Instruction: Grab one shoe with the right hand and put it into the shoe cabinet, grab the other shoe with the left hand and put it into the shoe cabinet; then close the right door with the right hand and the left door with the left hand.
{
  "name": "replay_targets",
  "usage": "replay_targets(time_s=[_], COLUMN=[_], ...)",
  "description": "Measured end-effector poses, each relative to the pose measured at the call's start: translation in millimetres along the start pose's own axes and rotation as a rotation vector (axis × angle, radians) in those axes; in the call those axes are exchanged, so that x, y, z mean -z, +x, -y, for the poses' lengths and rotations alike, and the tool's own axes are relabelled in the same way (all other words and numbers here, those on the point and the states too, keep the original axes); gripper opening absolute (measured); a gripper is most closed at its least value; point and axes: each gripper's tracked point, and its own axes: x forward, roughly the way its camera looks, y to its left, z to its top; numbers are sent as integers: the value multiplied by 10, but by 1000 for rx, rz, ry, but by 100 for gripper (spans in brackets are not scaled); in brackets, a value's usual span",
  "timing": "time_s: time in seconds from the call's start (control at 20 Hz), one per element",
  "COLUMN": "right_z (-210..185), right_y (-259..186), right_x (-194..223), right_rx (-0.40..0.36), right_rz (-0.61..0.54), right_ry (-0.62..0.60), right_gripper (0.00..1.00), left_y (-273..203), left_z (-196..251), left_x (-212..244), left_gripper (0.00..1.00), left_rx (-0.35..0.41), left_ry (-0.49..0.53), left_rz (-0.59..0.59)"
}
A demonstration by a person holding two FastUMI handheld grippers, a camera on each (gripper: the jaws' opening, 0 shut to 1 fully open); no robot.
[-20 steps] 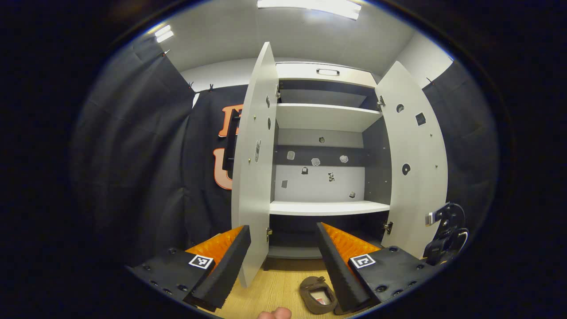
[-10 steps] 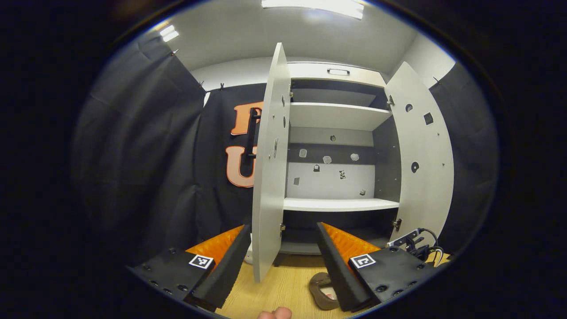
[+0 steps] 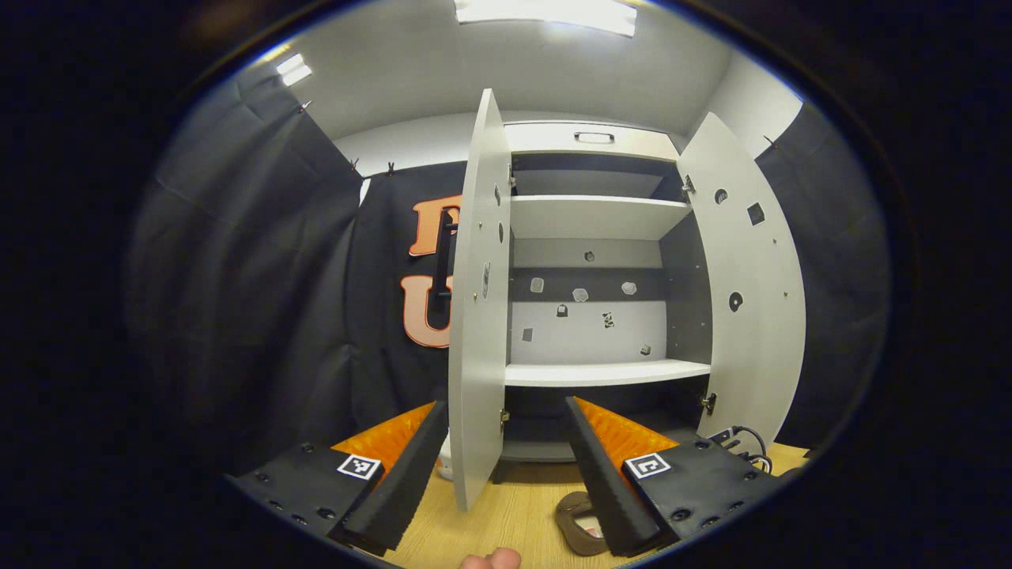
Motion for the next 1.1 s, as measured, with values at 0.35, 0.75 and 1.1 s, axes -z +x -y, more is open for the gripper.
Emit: replay_targets(time_s=[0.35, 0.75, 1.1], right_z=[42, 215, 50], right_y=[-413, -1927, -2482], right_x=[-185, -1997, -4115], right_rx=[-7, 37, 48], right_rz=[89, 555, 817], right_ry=[4, -12, -124], right_gripper=[5, 5, 5], left_y=[-38, -8, -8], left_z=[60, 142, 309], left_x=[-34, 98, 132], left_gripper=[96, 96, 96], left_rx=[8, 19, 52], left_ry=[-5, -35, -37], left_rz=[10, -23, -38])
